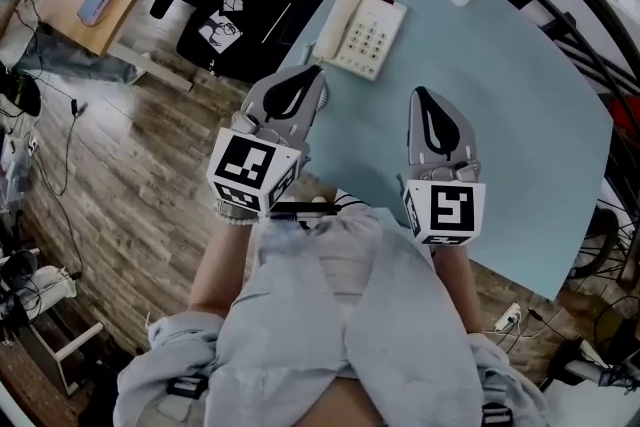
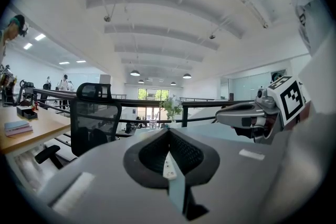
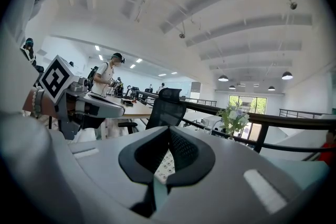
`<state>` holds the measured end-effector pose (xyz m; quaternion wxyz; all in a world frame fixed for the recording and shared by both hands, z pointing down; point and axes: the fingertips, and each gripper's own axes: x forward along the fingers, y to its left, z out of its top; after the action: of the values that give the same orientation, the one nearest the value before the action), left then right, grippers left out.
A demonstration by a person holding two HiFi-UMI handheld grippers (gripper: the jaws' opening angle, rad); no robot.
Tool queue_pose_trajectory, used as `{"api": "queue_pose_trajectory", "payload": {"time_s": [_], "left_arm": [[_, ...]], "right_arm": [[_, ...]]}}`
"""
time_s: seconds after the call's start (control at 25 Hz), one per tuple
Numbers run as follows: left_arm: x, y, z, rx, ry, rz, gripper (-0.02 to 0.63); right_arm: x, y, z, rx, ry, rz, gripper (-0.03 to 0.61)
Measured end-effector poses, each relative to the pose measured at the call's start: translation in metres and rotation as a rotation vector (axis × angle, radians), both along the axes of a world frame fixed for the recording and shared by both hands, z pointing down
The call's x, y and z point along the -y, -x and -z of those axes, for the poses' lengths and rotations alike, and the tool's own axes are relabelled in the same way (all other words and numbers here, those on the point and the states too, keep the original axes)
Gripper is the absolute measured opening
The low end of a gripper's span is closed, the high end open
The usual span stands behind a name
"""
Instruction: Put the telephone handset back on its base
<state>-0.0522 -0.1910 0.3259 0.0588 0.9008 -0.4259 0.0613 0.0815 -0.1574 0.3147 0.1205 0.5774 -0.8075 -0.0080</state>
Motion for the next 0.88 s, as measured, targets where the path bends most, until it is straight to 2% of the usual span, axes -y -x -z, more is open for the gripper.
{"api": "queue_pose_trajectory", "payload": {"time_s": [0.4,0.88], "left_arm": [[-0.005,0.009,-0.001,-0.007,0.001,0.024,0.003],[-0.005,0.01,-0.006,-0.003,0.014,0.011,0.003]], "right_arm": [[-0.005,0.002,0.0,0.003,-0.005,0.004,0.006],[-0.006,0.004,-0.003,-0.003,0.005,0.007,0.006]]}}
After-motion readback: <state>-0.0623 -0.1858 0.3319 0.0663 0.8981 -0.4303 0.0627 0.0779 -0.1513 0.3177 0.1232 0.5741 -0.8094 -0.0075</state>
